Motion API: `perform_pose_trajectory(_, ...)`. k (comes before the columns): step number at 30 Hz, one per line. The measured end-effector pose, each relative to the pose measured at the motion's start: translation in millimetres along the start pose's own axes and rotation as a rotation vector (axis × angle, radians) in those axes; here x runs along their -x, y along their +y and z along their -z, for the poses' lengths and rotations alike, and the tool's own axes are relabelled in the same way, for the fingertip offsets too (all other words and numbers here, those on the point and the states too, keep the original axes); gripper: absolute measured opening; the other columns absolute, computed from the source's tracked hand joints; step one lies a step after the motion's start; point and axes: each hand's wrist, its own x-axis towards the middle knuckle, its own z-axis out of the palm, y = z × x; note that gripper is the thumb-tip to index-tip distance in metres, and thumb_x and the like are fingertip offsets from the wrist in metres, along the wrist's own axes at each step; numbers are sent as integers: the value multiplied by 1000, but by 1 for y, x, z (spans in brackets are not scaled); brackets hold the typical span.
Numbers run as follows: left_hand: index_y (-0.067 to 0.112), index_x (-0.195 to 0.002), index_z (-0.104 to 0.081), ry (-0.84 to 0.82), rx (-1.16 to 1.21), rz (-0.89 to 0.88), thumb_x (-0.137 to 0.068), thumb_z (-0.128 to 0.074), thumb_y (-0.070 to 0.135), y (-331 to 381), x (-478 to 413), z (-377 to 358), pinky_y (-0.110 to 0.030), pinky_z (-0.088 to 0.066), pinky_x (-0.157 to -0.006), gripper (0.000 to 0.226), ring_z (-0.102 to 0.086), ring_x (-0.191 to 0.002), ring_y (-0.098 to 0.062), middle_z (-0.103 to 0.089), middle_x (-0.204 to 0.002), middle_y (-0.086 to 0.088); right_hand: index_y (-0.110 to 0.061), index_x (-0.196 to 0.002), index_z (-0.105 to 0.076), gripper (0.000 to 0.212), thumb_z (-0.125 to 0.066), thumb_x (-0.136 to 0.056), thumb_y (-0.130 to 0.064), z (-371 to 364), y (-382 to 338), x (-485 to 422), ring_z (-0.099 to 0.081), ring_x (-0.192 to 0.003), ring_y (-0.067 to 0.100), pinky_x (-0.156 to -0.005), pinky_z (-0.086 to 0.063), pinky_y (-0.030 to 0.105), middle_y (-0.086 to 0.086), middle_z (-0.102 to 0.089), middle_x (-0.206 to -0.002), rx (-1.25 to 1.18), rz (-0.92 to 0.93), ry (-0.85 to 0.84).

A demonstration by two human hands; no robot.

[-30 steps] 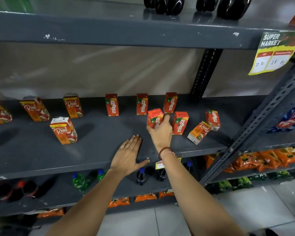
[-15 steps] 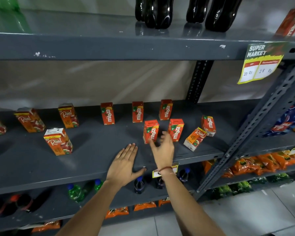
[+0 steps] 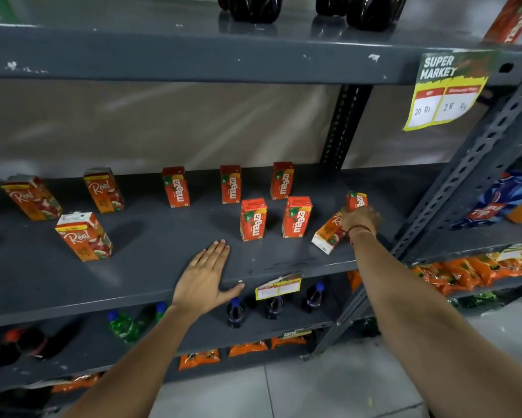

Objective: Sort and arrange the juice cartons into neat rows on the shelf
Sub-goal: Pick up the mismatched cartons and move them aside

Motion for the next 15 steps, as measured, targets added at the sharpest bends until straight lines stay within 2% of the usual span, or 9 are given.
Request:
perform_pose_trajectory(4, 8, -145, -21, 0, 10, 1, -80, -32, 73, 0, -1, 0, -34, -12, -116, 93, -20, -142, -19, -24, -154, -9, 4, -113, -58, 49, -67, -80, -30, 5, -2, -5, -61, -107, 37, -90, -52, 43, 24, -63, -118, -205, -54, -15)
perform_pose_trajectory(6, 8, -146, -19, -12, 13, 2, -80, -34, 73, -1, -1, 0, -34, -12, -117, 93, -18, -142, -19, -22, -155, -8, 1, -111, -59, 47, -69, -77, -31, 8, 1, -6, -65, -99, 34, -87, -54, 44, 21, -66, -114, -409, -150, -51)
perform_pose_trajectory(9, 9, -146, -17, -14, 12, 2, -81, -32, 73, 0, -1, -1, -33, -10, -117, 93, -15, -143, -17, -19, -156, -7, -3, -121, -49, 65, -67, -73, -43, 11, 7, -2, -65, -95, 29, -86, -54, 44, 13, -62, -116, -713, -322, -95)
perform_pose_trajectory(10, 9, -146, -17, -12, 12, 1, -81, -31, 73, 0, -1, 0, -33, -10, -117, 92, -15, -143, -18, -19, -156, -7, -4, -119, -49, 67, -67, -71, -46, 12, 6, 1, -65, -89, 26, -81, -54, 40, 11, -61, -112, -787, -351, -74)
perform_pose_trajectory(12, 8, -145, -19, -6, 13, -3, -81, -31, 72, 0, 1, 1, -33, -11, -117, 92, -16, -143, -18, -20, -155, -8, -8, -99, -56, 50, -71, -69, -44, 14, 3, 11, -63, -74, 20, -68, -51, 32, 7, -63, -96, -956, -365, 25)
perform_pose_trajectory(14, 8, -145, -18, -11, 11, -4, -82, -30, 72, 0, 1, 3, -33, -12, -118, 91, -15, -143, -18, -19, -156, -8, -13, -74, -53, 31, -74, -69, -36, 17, -4, 30, -63, -71, 16, -61, -52, 27, 1, -63, -81, -1156, -320, 97)
perform_pose_trajectory(15, 8, -146, -17, -19, 12, -4, -82, -29, 72, 0, 1, 4, -33, -11, -118, 92, -14, -143, -18, -18, -156, -8, -17, -70, -51, 27, -75, -71, -30, 19, -7, 41, -62, -70, 14, -58, -51, 22, -1, -62, -78, -1252, -280, 100)
